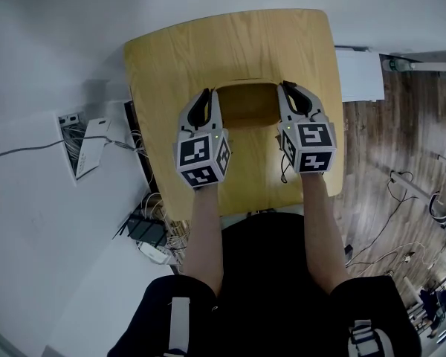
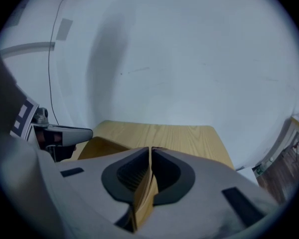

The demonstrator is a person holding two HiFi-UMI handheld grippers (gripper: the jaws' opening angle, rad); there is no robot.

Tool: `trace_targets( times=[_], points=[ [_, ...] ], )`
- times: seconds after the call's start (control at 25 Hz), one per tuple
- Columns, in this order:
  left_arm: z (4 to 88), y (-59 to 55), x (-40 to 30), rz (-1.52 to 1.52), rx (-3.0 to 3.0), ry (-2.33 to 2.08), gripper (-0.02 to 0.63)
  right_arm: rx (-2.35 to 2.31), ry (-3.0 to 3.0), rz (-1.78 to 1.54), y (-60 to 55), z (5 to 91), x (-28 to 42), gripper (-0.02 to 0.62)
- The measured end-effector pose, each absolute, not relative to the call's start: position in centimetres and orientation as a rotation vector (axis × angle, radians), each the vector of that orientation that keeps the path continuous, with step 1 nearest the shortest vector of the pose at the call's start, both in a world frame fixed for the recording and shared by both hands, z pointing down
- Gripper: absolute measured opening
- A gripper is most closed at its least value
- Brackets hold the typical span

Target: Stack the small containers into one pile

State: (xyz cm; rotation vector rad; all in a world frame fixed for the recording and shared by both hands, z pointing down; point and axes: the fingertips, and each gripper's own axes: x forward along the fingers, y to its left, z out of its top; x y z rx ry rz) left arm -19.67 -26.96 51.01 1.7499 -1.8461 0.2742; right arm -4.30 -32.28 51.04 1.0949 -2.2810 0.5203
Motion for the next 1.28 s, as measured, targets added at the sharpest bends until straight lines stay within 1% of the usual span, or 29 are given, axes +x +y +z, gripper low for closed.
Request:
trace_targets(
  times=[0.04,0.68,0.96,1.28],
  points=[
    [50.7,-27.1,-19.7,0.256,1.757,-1.857,0.009,1.096,-2.301,0.504,-32.4,50.6,-4.5,0.010],
    [54.4,-27.0,-19.6,0.383,1.678,-1.812,0.009,1.022,-2.234,0.506,-31.9,53.8,-5.2,0.008],
    [51.2,-26.7,-20.3,0.277,1.700,-1.868,0.008,1.086,-2.305,0.503,-32.2,50.5,-4.8,0.008],
    [44.5,-24.5,-19.9,0.131,1.811,-1.936,0.008,1.108,-2.507,0.506,-29.6,44.0,-4.8,0.006]
  ],
)
